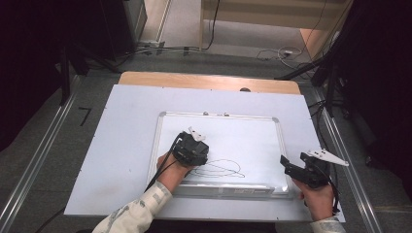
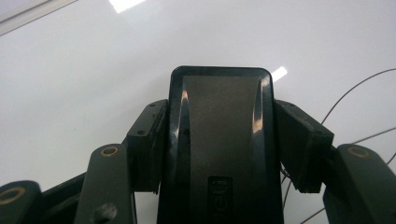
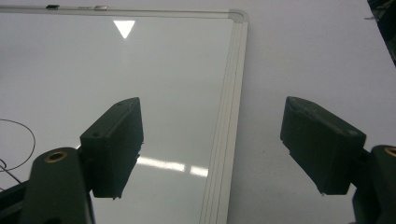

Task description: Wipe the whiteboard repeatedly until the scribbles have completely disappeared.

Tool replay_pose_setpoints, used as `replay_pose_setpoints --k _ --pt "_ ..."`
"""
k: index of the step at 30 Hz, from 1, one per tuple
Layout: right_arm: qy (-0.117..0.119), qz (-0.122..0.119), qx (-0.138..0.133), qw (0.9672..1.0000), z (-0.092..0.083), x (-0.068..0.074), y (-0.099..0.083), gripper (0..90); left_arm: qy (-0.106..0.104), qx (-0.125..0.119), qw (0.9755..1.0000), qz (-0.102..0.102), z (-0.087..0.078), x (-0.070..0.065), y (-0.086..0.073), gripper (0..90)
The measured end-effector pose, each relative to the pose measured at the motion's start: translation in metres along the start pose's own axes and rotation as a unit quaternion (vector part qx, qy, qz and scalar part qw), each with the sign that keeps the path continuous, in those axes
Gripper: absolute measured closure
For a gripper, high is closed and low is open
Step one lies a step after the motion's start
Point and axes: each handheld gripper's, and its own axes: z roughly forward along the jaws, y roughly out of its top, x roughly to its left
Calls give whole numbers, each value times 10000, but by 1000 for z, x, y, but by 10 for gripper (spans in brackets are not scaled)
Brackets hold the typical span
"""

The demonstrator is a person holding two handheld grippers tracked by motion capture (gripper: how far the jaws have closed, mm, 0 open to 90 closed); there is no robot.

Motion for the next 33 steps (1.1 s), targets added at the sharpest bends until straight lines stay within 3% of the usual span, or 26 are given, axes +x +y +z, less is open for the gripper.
replay_pose_setpoints --k 33 --pt "23 -28 -14 10000 0 1 0 203 -19 -16 10000 23 11 -25 13 406"
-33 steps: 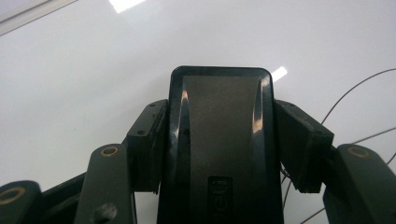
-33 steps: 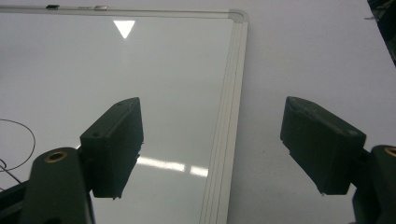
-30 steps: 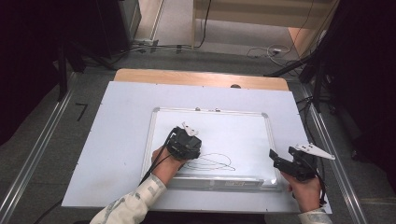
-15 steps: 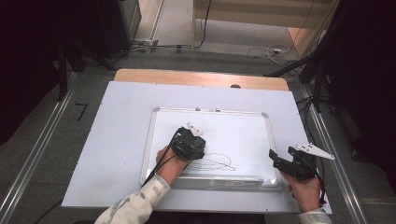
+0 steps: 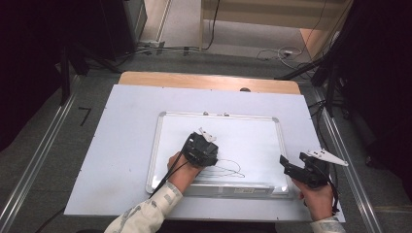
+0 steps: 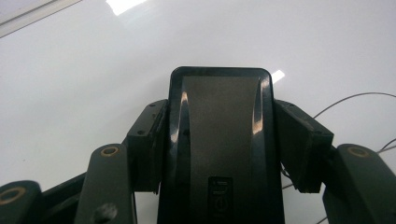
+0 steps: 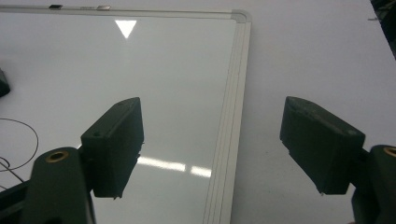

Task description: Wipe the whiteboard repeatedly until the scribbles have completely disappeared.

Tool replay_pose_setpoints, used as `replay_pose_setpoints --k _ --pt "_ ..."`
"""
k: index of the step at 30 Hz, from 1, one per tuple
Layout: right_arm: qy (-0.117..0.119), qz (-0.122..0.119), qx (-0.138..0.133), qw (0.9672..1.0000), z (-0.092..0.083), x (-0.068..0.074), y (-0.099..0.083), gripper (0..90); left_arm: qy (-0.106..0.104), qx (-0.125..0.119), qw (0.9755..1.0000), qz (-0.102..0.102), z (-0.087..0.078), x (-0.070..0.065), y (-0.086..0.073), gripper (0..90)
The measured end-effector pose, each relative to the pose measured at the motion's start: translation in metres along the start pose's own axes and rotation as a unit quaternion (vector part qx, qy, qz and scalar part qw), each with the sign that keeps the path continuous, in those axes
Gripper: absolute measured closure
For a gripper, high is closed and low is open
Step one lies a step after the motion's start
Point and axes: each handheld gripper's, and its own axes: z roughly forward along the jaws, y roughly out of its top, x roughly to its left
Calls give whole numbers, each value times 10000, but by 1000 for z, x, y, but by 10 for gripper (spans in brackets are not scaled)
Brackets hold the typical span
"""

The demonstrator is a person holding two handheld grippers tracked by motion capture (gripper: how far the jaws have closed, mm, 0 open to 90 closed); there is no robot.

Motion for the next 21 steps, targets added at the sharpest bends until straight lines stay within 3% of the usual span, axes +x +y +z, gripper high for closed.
replay_pose_setpoints --k 21 --pt "16 11 20 10000 0 1 0 203 -113 -33 9998 170 11 -28 13 405"
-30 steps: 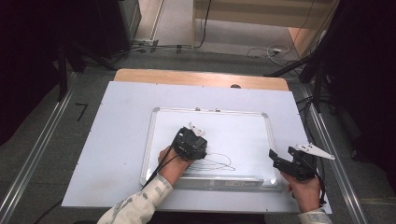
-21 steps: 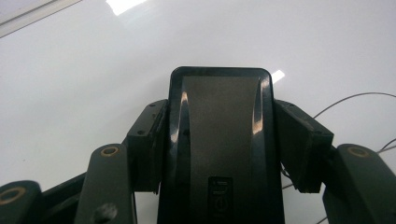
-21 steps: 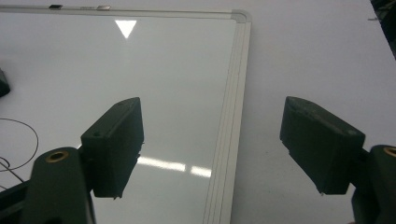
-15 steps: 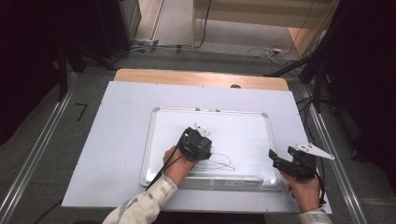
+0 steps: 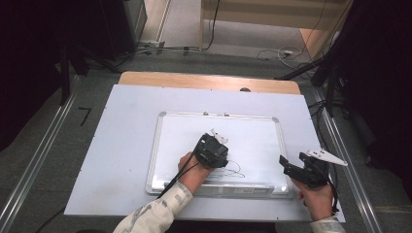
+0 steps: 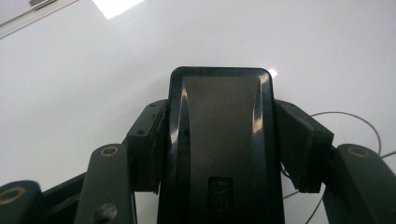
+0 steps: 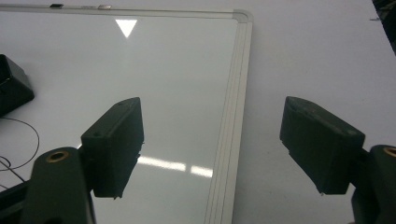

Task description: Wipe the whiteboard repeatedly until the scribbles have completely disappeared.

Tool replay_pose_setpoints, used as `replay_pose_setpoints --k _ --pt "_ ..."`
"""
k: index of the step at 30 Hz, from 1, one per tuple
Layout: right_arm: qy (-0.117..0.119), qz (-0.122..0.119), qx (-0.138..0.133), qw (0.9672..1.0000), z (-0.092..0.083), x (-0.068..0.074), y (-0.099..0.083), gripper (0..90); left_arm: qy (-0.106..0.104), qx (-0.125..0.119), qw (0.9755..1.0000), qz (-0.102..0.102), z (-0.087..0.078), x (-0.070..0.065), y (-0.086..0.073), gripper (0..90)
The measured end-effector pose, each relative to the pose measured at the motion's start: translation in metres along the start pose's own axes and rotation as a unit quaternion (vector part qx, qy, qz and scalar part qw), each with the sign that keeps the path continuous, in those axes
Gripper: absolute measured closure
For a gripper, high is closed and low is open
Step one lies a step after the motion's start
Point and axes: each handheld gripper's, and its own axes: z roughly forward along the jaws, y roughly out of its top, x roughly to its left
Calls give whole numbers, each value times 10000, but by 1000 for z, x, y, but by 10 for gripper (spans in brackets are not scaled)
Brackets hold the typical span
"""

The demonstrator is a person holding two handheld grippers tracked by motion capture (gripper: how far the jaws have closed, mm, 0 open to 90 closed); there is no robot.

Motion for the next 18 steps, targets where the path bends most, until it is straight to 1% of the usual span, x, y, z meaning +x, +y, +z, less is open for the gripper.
replay_pose_setpoints --k 7,18 --pt "2 -13 -4 10000 0 0 0 203 -38 16 10000 60 4 -9 5 405" --pt "8 -6 2 10000 0 0 0 204 -109 9 9999 87 7 -19 10 405"
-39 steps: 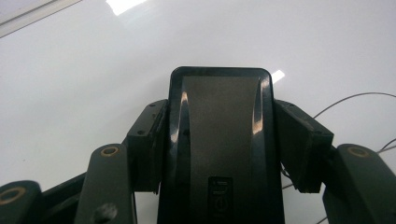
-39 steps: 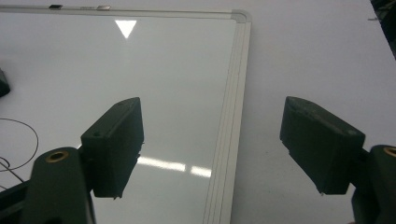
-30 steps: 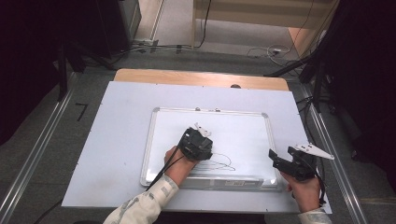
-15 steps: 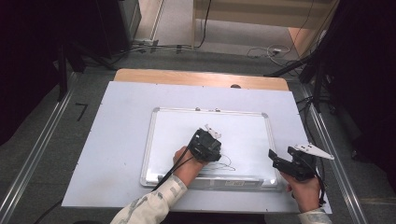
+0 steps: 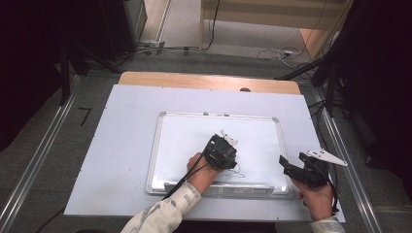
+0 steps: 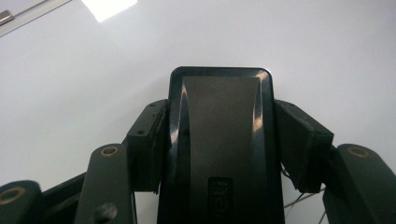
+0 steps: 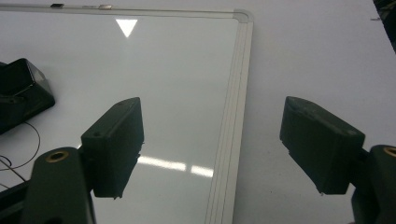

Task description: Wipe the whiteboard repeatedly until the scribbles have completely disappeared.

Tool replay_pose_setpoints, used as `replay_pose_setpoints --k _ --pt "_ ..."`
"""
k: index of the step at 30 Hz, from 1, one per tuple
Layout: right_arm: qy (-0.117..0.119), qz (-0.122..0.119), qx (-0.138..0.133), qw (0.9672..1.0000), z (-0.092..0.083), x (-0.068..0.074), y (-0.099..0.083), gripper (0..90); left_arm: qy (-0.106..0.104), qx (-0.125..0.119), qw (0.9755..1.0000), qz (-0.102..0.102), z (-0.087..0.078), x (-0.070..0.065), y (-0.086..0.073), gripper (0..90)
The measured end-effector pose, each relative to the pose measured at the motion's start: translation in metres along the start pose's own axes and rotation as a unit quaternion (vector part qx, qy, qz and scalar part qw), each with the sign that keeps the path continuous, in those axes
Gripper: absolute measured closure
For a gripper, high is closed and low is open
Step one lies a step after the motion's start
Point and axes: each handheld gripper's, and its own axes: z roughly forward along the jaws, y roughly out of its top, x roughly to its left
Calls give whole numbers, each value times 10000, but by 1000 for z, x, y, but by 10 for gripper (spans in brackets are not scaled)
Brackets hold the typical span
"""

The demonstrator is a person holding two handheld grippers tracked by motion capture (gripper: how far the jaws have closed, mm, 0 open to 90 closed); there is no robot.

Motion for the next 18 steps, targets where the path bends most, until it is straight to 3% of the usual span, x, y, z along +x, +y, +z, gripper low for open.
replay_pose_setpoints --k 18 --pt "-7 -23 6 10000 1 0 0 204 -105 19 9999 127 6 -18 8 405"
